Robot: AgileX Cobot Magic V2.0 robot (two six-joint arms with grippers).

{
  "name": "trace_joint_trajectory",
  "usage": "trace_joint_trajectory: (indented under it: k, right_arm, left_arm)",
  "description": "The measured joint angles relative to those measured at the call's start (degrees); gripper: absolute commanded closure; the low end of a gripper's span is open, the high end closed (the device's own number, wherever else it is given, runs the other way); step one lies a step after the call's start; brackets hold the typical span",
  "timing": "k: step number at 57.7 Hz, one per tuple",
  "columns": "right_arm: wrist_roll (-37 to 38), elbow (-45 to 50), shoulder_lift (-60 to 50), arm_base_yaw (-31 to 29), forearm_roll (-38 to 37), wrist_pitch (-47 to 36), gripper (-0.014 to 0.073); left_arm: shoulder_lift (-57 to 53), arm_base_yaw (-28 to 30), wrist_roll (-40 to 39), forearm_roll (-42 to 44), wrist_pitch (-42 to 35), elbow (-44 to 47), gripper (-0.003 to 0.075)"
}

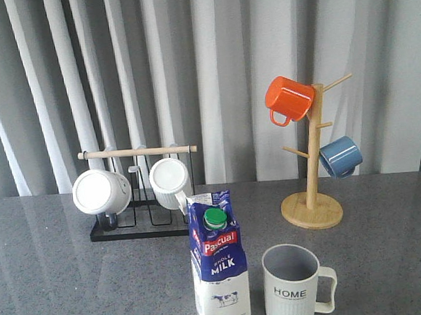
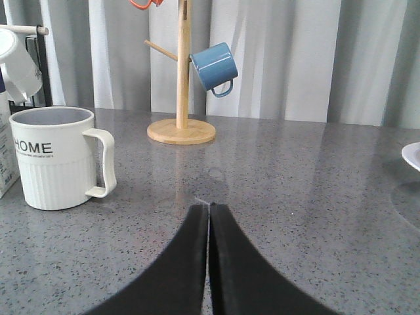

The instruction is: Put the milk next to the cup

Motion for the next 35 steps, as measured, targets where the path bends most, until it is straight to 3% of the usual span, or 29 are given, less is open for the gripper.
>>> trace_joint_trajectory:
  k: [35]
  right_arm:
    - [0.00, 0.00, 0.00, 0.00, 0.76, 0.07, 0.0597]
  left_arm:
    - [0.00, 0.00, 0.00, 0.00, 0.00, 0.00, 0.0727]
